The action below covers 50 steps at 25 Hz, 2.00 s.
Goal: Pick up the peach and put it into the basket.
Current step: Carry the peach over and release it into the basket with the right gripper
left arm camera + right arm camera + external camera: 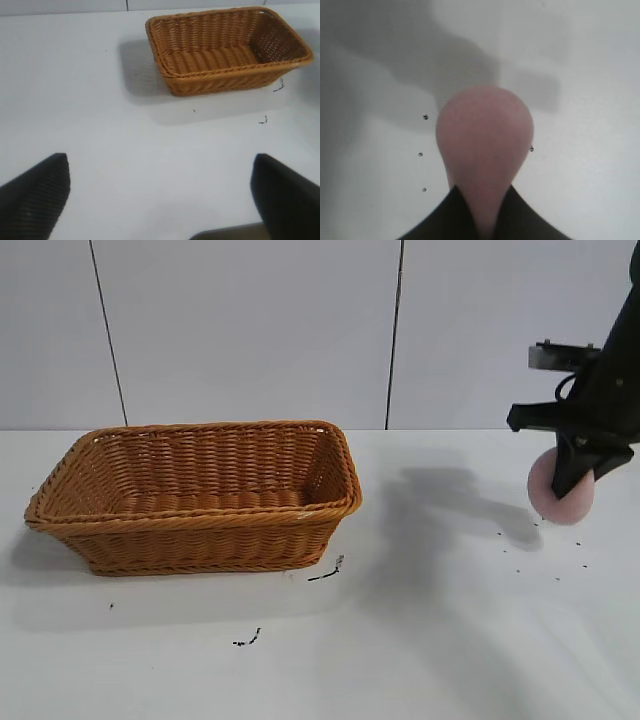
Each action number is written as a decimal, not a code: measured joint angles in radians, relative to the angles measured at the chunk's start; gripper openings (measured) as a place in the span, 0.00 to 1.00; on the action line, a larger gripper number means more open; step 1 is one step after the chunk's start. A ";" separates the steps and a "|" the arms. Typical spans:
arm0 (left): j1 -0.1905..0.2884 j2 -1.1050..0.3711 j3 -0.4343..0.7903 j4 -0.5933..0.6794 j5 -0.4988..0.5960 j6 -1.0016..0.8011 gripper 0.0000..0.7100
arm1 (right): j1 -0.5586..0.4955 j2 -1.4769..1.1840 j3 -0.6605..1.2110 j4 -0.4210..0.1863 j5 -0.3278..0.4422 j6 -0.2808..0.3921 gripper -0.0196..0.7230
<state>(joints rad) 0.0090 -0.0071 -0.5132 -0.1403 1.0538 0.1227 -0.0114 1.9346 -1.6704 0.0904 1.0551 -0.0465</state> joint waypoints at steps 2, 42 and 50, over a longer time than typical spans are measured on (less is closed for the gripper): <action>0.000 0.000 0.000 0.000 0.000 0.000 0.98 | 0.015 0.000 -0.062 -0.006 0.019 0.000 0.01; 0.000 0.000 0.000 0.000 0.000 0.000 0.98 | 0.648 0.509 -0.462 -0.026 -0.204 0.008 0.87; 0.000 0.000 0.000 0.000 0.000 0.000 0.98 | 0.635 0.442 -0.606 -0.027 -0.063 0.007 0.95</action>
<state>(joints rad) 0.0090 -0.0071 -0.5132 -0.1403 1.0538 0.1227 0.6234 2.3765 -2.2765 0.0636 0.9923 -0.0395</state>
